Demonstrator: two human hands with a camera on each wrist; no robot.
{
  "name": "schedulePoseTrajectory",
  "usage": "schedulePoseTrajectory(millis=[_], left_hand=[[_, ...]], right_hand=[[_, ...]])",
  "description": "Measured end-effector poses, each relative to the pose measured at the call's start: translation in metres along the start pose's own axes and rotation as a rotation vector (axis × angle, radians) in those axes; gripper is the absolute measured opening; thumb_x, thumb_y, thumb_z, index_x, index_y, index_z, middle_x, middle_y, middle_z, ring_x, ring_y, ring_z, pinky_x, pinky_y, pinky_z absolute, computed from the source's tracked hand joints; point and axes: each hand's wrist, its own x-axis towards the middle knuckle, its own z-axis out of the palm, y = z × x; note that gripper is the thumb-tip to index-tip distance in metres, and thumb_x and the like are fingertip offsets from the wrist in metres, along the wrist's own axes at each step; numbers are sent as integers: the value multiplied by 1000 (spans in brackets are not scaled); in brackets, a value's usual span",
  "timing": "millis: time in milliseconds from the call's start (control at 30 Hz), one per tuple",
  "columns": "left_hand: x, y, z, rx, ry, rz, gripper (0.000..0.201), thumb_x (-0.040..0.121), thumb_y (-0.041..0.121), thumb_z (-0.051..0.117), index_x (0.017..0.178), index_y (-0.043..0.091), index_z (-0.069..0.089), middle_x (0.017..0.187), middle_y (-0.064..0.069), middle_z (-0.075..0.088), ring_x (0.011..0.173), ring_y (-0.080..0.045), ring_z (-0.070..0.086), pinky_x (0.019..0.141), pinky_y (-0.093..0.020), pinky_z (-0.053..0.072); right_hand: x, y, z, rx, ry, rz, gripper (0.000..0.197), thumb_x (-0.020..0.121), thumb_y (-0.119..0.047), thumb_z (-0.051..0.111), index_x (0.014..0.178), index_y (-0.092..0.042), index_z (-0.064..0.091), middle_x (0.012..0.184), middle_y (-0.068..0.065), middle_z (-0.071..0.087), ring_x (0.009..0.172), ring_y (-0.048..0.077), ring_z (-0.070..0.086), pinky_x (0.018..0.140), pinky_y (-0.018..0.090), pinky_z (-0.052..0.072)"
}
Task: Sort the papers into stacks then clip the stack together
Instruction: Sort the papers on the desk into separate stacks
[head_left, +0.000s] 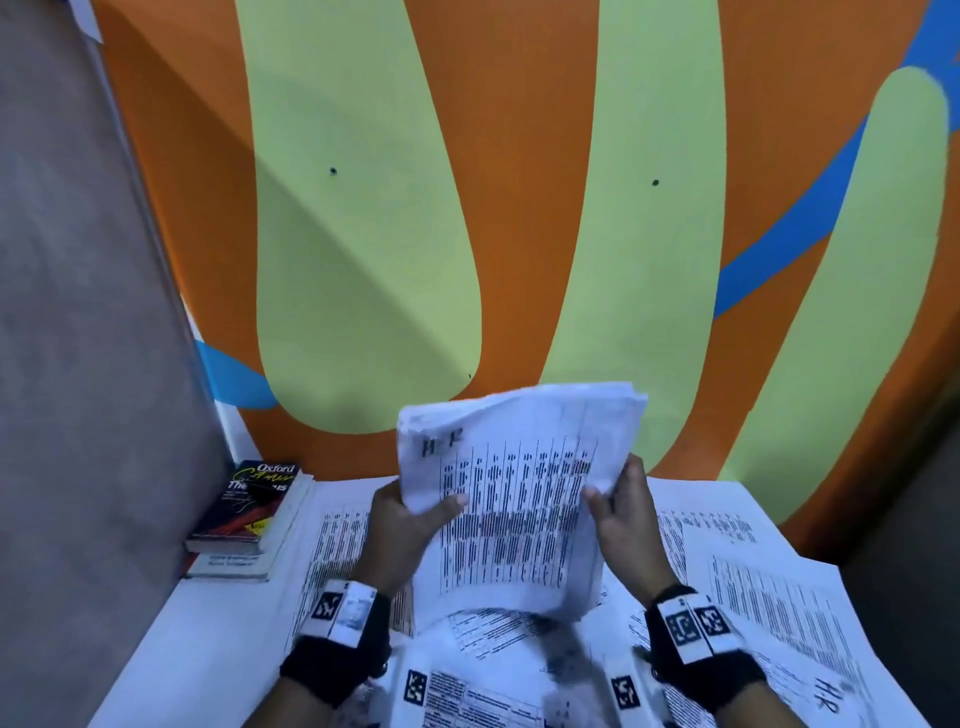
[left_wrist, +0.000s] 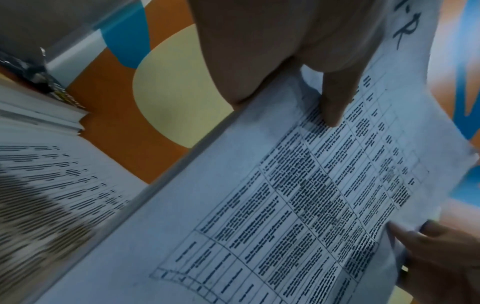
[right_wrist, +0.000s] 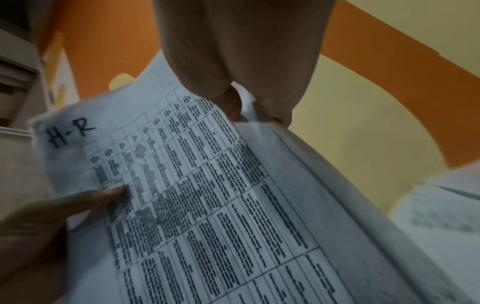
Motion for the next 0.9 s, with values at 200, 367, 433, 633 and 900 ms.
schedulePoseTrajectory(millis=[200, 367, 433, 633, 900], left_hand=[[8, 9, -4, -89, -65, 12, 45, 58, 25, 86, 99, 16, 71, 97, 5, 76, 93, -16, 71, 80, -32, 55], [3, -15, 5, 22, 55, -74, 25, 64, 14, 86, 79, 7, 67, 77, -6, 69, 74, -25, 64, 64, -28, 49], [8, -8, 4, -10, 61, -44, 30, 65, 13, 85, 90, 7, 69, 88, -3, 71, 80, -22, 67, 73, -29, 50], [11, -10, -6, 116, -93, -95, 29, 67, 33, 83, 87, 17, 68, 75, 3, 75, 68, -5, 68, 61, -19, 51], [18, -7, -29, 291, 268, -24, 44, 80, 29, 74, 52, 12, 45, 41, 3, 39, 38, -7, 32, 45, -21, 26]], right_hand=[[-2, -28, -2, 38, -157, -45, 45, 95, -9, 51, 120, -29, 19, 90, -26, 37, 77, -33, 45, 70, -1, 40], [-16, -4, 12, -144, -100, 124, 26, 97, -16, 47, 109, -31, 29, 69, -7, 30, 59, 0, 36, 71, 31, 33], [-11, -11, 11, -142, -77, 82, 25, 97, -17, 47, 109, -21, 25, 69, -8, 27, 57, -2, 35, 70, 30, 31], [-6, -19, 13, -209, -186, 188, 64, 90, -13, 60, 138, -13, 17, 117, 0, 47, 111, 12, 49, 88, 17, 41], [-81, 35, 53, -744, -639, 201, 71, 77, -54, 59, 136, -19, 39, 129, 9, 44, 117, 26, 47, 94, 37, 46]])
